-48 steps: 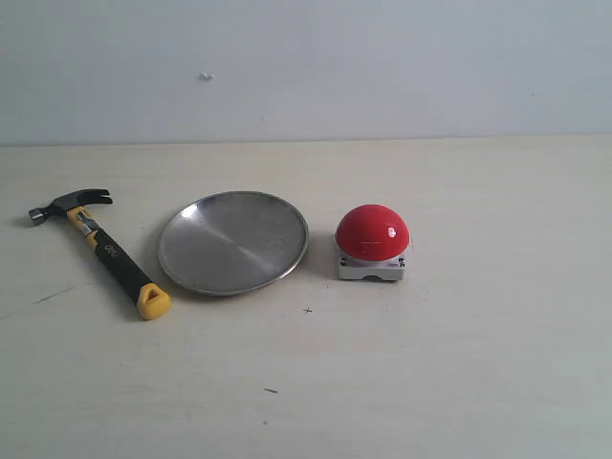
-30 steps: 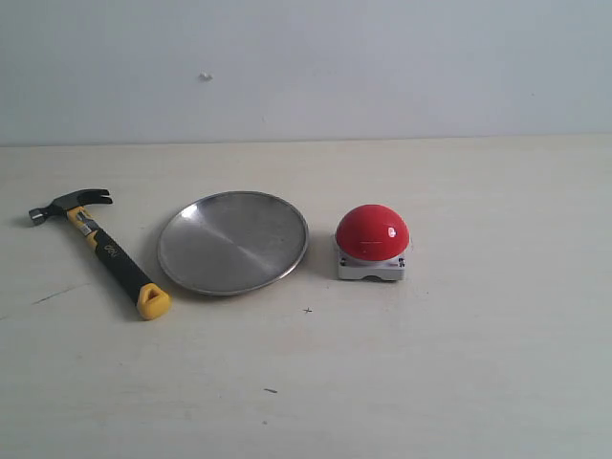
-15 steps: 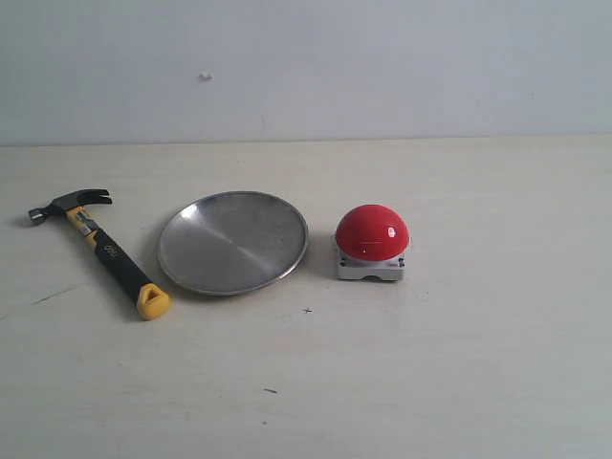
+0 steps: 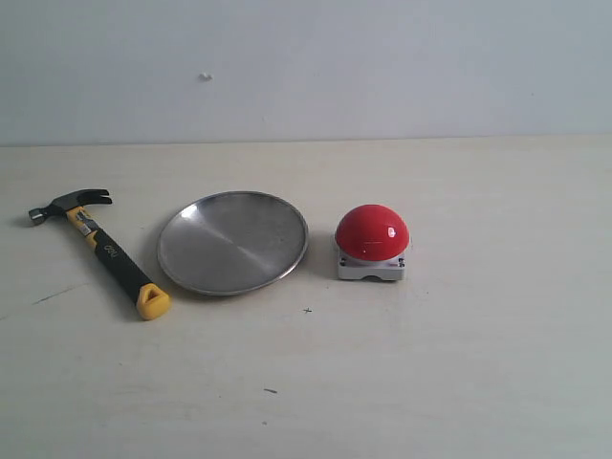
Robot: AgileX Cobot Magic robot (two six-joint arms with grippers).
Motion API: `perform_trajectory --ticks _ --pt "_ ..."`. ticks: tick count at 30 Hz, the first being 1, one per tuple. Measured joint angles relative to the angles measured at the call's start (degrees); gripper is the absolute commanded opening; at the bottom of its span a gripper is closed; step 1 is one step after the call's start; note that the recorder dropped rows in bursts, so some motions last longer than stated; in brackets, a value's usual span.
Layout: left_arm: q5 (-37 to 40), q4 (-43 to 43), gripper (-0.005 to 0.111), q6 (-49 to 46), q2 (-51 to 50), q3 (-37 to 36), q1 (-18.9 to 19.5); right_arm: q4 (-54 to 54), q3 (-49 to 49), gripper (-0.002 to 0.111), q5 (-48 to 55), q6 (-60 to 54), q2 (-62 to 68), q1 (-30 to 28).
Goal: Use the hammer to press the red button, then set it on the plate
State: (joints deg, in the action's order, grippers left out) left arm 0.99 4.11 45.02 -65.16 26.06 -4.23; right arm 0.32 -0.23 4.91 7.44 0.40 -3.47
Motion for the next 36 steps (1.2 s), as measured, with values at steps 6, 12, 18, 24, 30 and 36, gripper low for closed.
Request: perform_trajectory --ticks 6,12,18,24,30,36 --pt "-3.6 0.0 0.0 11.95 -2.48 0.09 0.0 0.0 0.0 0.0 0.0 0.0 0.0 0.0" --pt "-2.83 0.0 0.0 13.65 -2.48 0.09 0.0 0.0 0.0 0.0 0.0 0.0 0.0 0.0" --pt "-2.74 0.0 0.0 13.67 -2.48 0.09 0.0 0.0 0.0 0.0 0.0 0.0 0.0 0.0" --pt "-2.74 0.0 0.0 12.17 -2.48 0.09 0.0 0.0 0.0 0.0 0.0 0.0 0.0 0.0" --pt "-2.74 0.0 0.0 11.18 -2.48 0.09 0.0 0.0 0.0 0.0 0.0 0.0 0.0 0.0" --pt "-1.87 0.0 0.0 10.97 -2.48 0.09 0.0 0.0 0.0 0.0 0.0 0.0 0.0 0.0"
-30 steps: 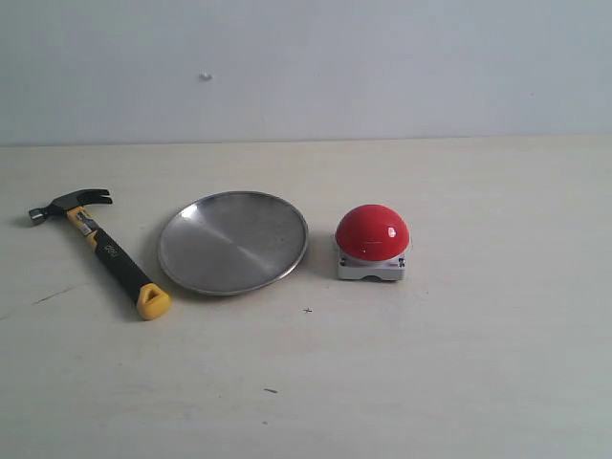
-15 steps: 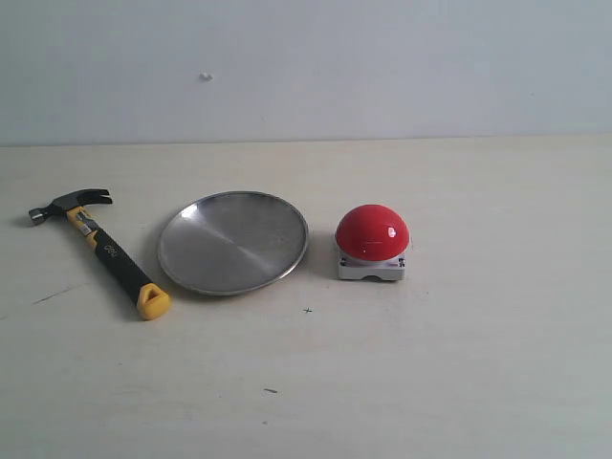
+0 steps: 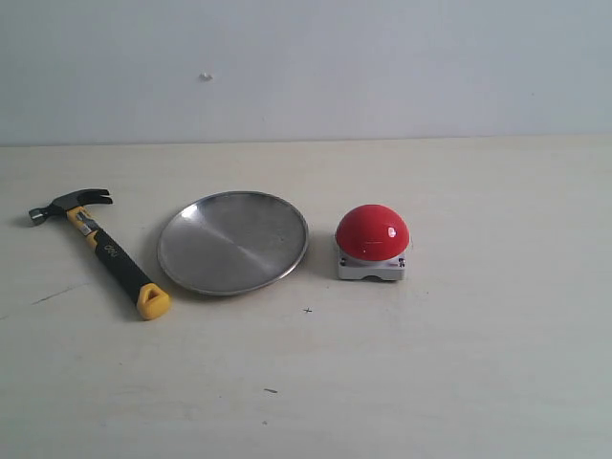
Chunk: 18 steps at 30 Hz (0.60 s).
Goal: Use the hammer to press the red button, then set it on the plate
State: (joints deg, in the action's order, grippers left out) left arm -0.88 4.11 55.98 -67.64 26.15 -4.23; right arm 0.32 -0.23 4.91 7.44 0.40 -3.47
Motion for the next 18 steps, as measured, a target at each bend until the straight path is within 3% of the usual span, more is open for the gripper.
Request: perform_trajectory --ticks 9,14,18 --pt "0.88 0.75 0.0 9.43 -1.09 1.09 -1.75 0.0 0.0 0.0 0.0 0.0 0.0 0.0" --pt "6.42 0.89 0.0 11.66 -5.19 9.39 -7.17 0.0 0.0 0.0 0.0 0.0 0.0 0.0" --pt "17.26 0.89 0.0 12.77 -11.37 18.87 -11.27 0.0 0.0 0.0 0.0 0.0 0.0 0.0"
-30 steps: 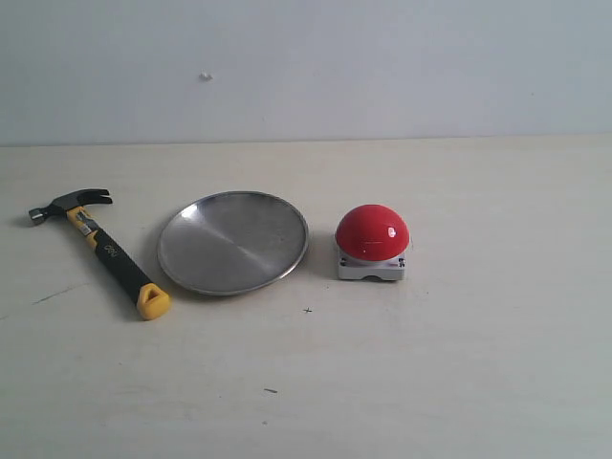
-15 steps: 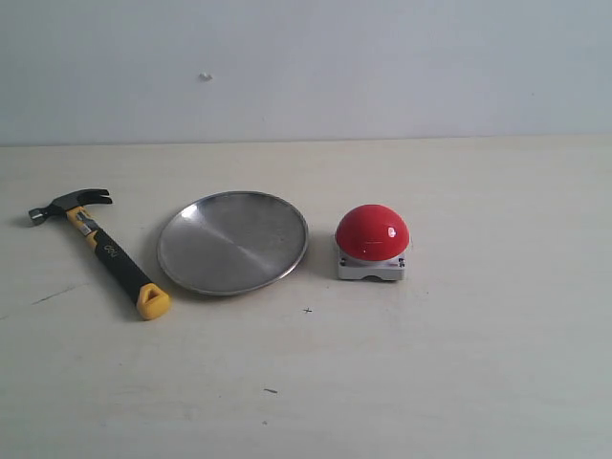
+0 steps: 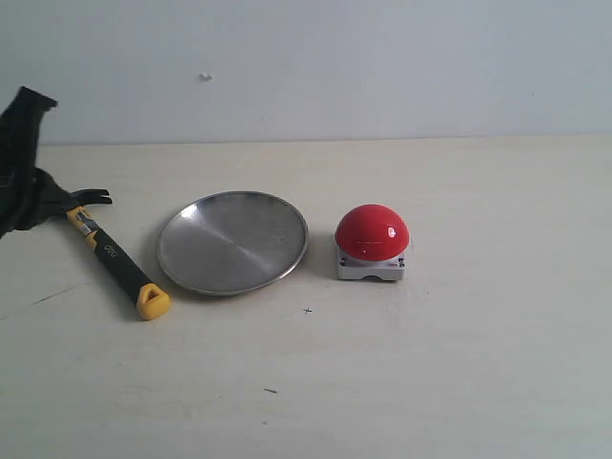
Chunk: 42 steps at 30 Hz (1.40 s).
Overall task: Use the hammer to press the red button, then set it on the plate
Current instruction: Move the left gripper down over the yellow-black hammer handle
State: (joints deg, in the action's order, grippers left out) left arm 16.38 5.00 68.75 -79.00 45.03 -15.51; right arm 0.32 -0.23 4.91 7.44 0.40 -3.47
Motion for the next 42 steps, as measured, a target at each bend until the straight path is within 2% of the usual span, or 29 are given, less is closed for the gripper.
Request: perform_trajectory --ticks 4,11,20,25,31,39,41,42 --pt "9.74 0.0 0.0 0.4 -7.01 7.24 -1.9 0.0 0.0 0.0 0.0 0.0 0.0 0.0" --pt "17.86 -1.29 0.0 2.81 -14.62 14.6 -2.4 0.0 0.0 0.0 0.0 0.0 0.0 0.0" --pt "34.12 -15.1 0.0 11.25 -23.58 28.34 -3.03 0.0 0.0 0.0 0.0 0.0 0.0 0.0" --pt "34.51 -16.76 0.0 10.63 -25.56 30.17 -3.03 0.0 0.0 0.0 0.0 0.0 0.0 0.0" --pt "31.59 -14.63 0.0 2.2 -25.78 30.65 -1.96 0.0 0.0 0.0 0.0 0.0 0.0 0.0" --pt "28.6 -14.13 0.001 1.74 -25.78 30.75 -0.37 0.0 0.0 0.0 0.0 0.0 0.0 0.0" --pt "29.45 -12.98 0.006 2.03 -25.78 30.75 0.23 0.0 0.0 0.0 0.0 0.0 0.0 0.0" --pt "29.74 -12.43 0.013 2.03 -25.78 30.75 0.7 0.0 0.0 0.0 0.0 0.0 0.0 0.0"
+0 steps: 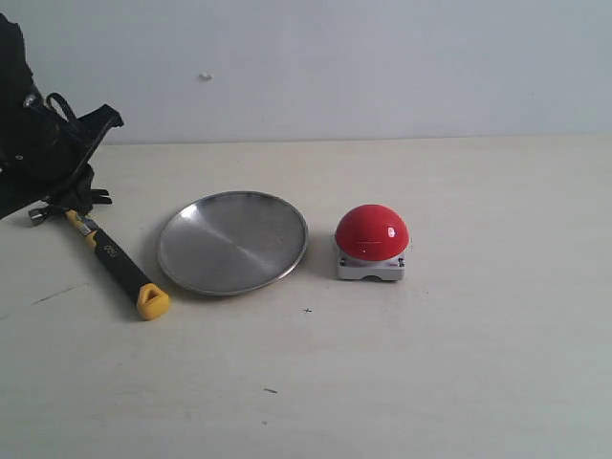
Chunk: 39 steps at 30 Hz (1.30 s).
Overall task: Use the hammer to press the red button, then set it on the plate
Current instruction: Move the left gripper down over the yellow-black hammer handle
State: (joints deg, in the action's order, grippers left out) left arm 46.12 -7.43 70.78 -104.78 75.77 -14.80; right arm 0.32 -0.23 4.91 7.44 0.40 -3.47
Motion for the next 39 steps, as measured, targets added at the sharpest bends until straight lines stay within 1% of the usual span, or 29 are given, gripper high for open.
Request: perform_trajectory --ticks 3,5,7,11,13,21,23,25,26,27,28,30,32,34,39 --pt "0.16 1.28 0.033 0.42 -0.55 0.0 2.2 0.0 0.0 0.0 0.0 0.0 0.0 0.0" --pt "-0.85 1.28 0.044 1.4 -1.38 0.0 3.33 0.0 0.0 0.0 0.0 0.0 0.0 0.0" --pt "-3.56 0.35 0.051 2.33 -2.65 0.0 4.13 0.0 0.0 0.0 0.0 0.0 0.0 0.0" --pt "-14.13 -1.02 0.05 2.02 -5.01 0.0 4.59 0.0 0.0 0.0 0.0 0.0 0.0 0.0" --pt "-17.2 -1.1 0.05 1.0 -5.12 0.0 4.59 0.0 0.0 0.0 0.0 0.0 0.0 0.0" --pt "-17.04 -1.1 0.05 2.4 -5.26 0.0 5.17 0.0 0.0 0.0 0.0 0.0 0.0 0.0" --pt "-15.49 -1.39 0.05 2.97 -5.39 0.59 5.92 0.0 0.0 0.0 0.0 0.0 0.0 0.0" --pt "-10.67 -1.73 0.05 2.61 -6.93 3.93 6.44 0.0 0.0 0.0 0.0 0.0 0.0 0.0" --pt "-5.92 -1.82 0.05 1.27 -8.97 7.7 6.54 0.0 0.0 0.0 0.0 0.0 0.0 0.0" --pt "-3.39 -1.82 0.053 0.59 -9.91 9.4 6.54 0.0 0.0 0.0 0.0 0.0 0.0 0.0" --pt "1.9 -1.82 0.055 -1.23 -12.45 13.75 6.54 0.0 0.0 0.0 0.0 0.0 0.0 0.0" --pt "6.44 -1.71 0.059 -2.88 -14.99 17.37 6.54 0.0 0.0 0.0 0.0 0.0 0.0 0.0" --pt "11.1 -0.91 0.058 -4.05 -18.03 21.45 6.89 0.0 0.0 0.0 0.0 0.0 0.0 0.0" --pt "12.35 -0.18 0.057 -5.49 -20.78 24.43 7.47 0.0 0.0 0.0 0.0 0.0 0.0 0.0" --pt "12.83 4.01 0.057 -7.36 -25.4 27.06 9.61 0.0 0.0 0.0 0.0 0.0 0.0 0.0"
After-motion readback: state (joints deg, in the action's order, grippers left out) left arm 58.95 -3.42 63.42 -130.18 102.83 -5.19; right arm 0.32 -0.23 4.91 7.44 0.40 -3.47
